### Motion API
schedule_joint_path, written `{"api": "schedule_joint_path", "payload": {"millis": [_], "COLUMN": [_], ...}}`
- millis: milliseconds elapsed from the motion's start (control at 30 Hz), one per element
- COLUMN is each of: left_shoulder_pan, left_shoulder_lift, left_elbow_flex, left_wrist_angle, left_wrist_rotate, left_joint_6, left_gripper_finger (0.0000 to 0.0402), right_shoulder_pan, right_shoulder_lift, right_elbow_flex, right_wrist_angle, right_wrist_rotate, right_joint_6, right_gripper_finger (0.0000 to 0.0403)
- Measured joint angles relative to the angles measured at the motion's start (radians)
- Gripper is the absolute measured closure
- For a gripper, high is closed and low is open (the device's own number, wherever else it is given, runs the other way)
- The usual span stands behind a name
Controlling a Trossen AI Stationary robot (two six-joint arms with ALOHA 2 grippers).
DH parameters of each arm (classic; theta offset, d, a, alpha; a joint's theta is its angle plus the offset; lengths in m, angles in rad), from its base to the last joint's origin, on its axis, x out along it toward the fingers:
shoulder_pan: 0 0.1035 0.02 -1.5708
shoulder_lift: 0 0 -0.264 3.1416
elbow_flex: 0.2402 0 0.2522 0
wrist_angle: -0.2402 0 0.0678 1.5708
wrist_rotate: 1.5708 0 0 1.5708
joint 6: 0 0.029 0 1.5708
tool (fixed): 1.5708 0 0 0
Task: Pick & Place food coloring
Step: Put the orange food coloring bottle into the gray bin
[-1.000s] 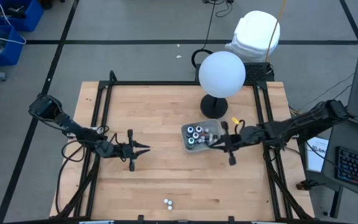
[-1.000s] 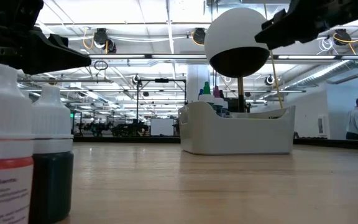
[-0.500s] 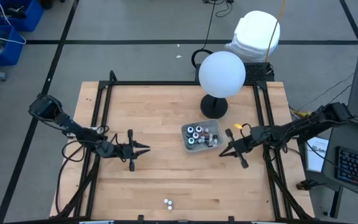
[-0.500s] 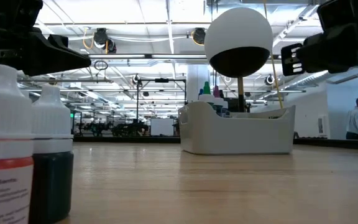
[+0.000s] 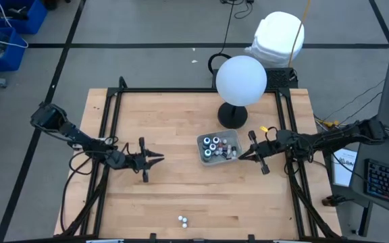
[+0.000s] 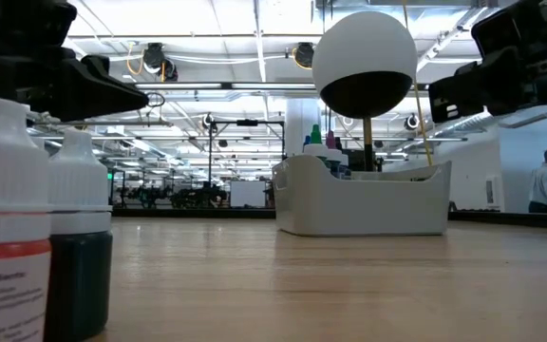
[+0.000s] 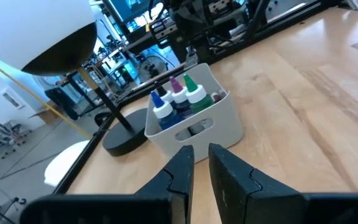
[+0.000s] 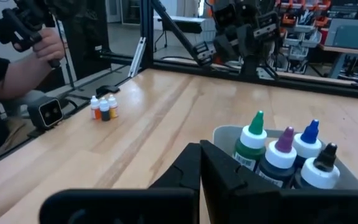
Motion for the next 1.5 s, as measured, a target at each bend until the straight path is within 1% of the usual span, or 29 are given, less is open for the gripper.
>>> {"api": "schedule_joint_path", "payload": {"millis": [133,333,567,633,867,1133,1200,1233,1300,1400,1500], "left_shoulder_pan": [0.017,0.040,0.041,0.041,0.041,0.041,0.041,0.041,0.041,0.041,0.044], "left_shoulder_lift": [0.000,0.000,0.000,0.000,0.000,0.000,0.000,0.000,0.000,0.000,0.000], "left_elbow_flex": [0.000,0.000,0.000,0.000,0.000,0.000,0.000,0.000,0.000,0.000,0.000], "left_wrist_angle": [0.000,0.000,0.000,0.000,0.000,-0.001,-0.001,-0.002,-0.002,-0.003,-0.003], "left_wrist_rotate": [0.001,0.000,0.001,0.003,0.033,0.055,0.083,0.101,0.135,0.137,0.132], "left_joint_6": [-0.042,-0.201,-0.380,-0.408,-0.403,-0.368,-0.355,-0.355,-0.351,-0.296,-0.280], "left_gripper_finger": [0.0344,0.0344,0.0344,0.0344,0.0344,0.0344,0.0344,0.0344,0.0344,0.0344,0.0344], "right_shoulder_pan": [0.000,0.000,0.000,0.000,-0.010,-0.136,-0.165,-0.176,-0.191,-0.199,-0.203], "right_shoulder_lift": [0.000,0.000,0.001,0.000,-0.005,-0.093,-0.115,-0.125,-0.142,-0.165,-0.197], "right_elbow_flex": [0.000,-0.013,-0.064,-0.066,-0.068,-0.070,-0.070,-0.070,-0.070,-0.070,-0.071], "right_wrist_angle": [-0.002,-0.007,0.170,0.197,0.199,0.167,0.173,0.173,0.169,0.145,0.105], "right_wrist_rotate": [0.000,0.000,0.002,0.002,0.002,-0.004,-0.005,-0.010,-0.058,-0.133,-0.133], "right_joint_6": [0.000,-0.022,-0.021,-0.023,0.016,0.074,0.103,0.108,0.096,0.089,0.110], "right_gripper_finger": [0.0403,0.0403,0.0403,0.0403,0.0403,0.0403,0.0403,0.0403,0.0403,0.0403,0.0403]}}
